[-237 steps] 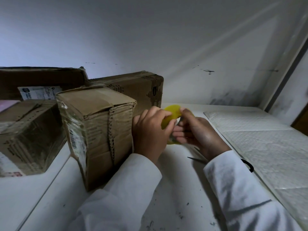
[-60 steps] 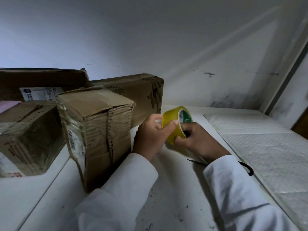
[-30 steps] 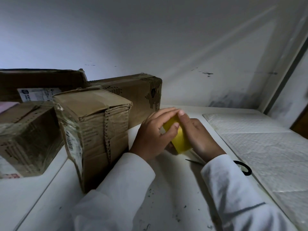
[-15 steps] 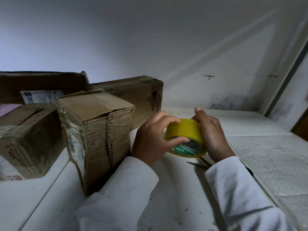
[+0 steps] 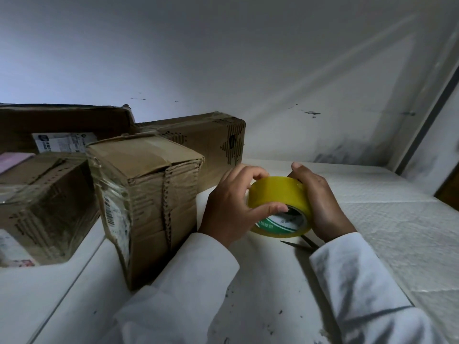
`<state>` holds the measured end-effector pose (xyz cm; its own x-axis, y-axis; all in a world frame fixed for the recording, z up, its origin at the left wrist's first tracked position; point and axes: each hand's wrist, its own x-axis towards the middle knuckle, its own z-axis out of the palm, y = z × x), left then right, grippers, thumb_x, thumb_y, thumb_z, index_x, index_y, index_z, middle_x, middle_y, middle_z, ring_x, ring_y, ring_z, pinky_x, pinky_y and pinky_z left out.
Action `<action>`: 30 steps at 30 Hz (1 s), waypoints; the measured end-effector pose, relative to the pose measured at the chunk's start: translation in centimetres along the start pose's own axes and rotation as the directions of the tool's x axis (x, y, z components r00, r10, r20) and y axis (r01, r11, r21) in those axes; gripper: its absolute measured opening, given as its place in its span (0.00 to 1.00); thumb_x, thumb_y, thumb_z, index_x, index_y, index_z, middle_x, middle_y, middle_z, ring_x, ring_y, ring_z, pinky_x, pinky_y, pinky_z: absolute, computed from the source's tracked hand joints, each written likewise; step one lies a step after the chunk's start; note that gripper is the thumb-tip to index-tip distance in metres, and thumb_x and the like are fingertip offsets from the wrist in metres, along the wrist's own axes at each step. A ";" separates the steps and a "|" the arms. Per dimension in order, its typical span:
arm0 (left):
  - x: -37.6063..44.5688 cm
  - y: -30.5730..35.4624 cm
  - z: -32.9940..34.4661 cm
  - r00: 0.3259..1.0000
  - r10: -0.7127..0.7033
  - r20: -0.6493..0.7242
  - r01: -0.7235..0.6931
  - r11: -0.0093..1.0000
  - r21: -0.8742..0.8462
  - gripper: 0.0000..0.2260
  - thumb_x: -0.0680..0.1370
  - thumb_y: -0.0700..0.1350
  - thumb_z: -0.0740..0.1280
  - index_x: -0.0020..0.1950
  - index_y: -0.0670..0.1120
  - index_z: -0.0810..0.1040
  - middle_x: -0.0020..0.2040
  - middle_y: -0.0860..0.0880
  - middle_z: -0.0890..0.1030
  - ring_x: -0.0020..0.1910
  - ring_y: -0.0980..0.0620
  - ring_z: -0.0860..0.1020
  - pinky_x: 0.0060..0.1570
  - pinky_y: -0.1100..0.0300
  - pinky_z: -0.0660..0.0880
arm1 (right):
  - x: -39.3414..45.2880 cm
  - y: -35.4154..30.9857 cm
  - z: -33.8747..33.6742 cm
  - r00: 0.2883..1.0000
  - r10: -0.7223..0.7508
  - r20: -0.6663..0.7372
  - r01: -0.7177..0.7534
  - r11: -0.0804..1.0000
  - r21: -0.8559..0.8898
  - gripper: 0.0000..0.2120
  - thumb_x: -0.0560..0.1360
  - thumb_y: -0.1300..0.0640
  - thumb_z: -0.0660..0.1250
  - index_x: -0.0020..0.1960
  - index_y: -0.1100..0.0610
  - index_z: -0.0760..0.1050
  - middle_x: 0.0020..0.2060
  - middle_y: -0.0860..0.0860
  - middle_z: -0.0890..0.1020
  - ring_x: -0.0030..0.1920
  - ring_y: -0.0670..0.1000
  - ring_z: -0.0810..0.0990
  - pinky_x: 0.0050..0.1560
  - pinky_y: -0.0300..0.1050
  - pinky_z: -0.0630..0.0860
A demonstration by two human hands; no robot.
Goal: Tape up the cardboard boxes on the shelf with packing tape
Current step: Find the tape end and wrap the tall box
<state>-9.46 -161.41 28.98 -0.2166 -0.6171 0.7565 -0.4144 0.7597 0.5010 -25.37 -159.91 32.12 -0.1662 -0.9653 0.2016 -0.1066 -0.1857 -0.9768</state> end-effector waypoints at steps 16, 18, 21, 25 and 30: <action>0.2 0.4 0.0 0.948 0.151 -0.280 -0.143 0.988 0.050 0.16 0.71 0.53 0.71 0.49 0.42 0.84 0.45 0.47 0.81 0.43 0.49 0.79 0.38 0.54 0.77 | 0.2 -0.2 0.5 0.975 0.217 0.047 -0.217 0.887 0.408 0.15 0.77 0.44 0.58 0.37 0.54 0.67 0.23 0.49 0.72 0.22 0.47 0.73 0.26 0.35 0.69; 0.2 0.5 0.1 0.943 0.186 -0.276 -0.166 0.982 0.095 0.14 0.72 0.51 0.71 0.49 0.41 0.84 0.45 0.46 0.82 0.43 0.47 0.80 0.40 0.53 0.77 | 0.3 -0.1 0.6 0.972 0.230 0.044 -0.227 0.883 0.411 0.15 0.77 0.45 0.58 0.38 0.54 0.68 0.22 0.49 0.72 0.22 0.47 0.72 0.26 0.37 0.69; 0.4 0.6 0.2 0.956 0.221 -0.191 -0.194 0.969 0.150 0.13 0.75 0.49 0.68 0.52 0.42 0.83 0.49 0.47 0.83 0.48 0.48 0.79 0.48 0.58 0.75 | 0.5 0.1 0.6 0.968 0.248 0.040 -0.245 0.894 0.376 0.16 0.78 0.45 0.59 0.37 0.54 0.68 0.21 0.49 0.71 0.21 0.47 0.71 0.28 0.39 0.67; 0.1 0.5 0.4 0.989 0.143 0.035 -0.147 0.979 0.139 0.18 0.76 0.54 0.62 0.61 0.47 0.80 0.58 0.52 0.80 0.57 0.56 0.74 0.54 0.69 0.68 | 0.3 0.6 0.7 0.958 0.243 0.155 -0.277 0.926 0.258 0.18 0.76 0.43 0.61 0.46 0.59 0.75 0.31 0.59 0.79 0.32 0.55 0.79 0.38 0.46 0.75; 0.0 -0.1 0.5 0.998 0.059 0.001 -0.058 0.984 0.166 0.19 0.75 0.58 0.62 0.59 0.48 0.81 0.56 0.52 0.81 0.55 0.53 0.76 0.52 0.60 0.72 | 0.0 0.4 1.0 0.950 0.224 0.216 -0.271 0.937 0.222 0.18 0.76 0.44 0.62 0.47 0.60 0.77 0.34 0.61 0.78 0.33 0.55 0.78 0.37 0.46 0.74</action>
<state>-9.87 -161.61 28.73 -0.2419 -0.5715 0.7842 -0.5423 0.7498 0.3791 -24.46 -160.15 31.68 0.0295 -0.9986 -0.0428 0.1626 0.0471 -0.9856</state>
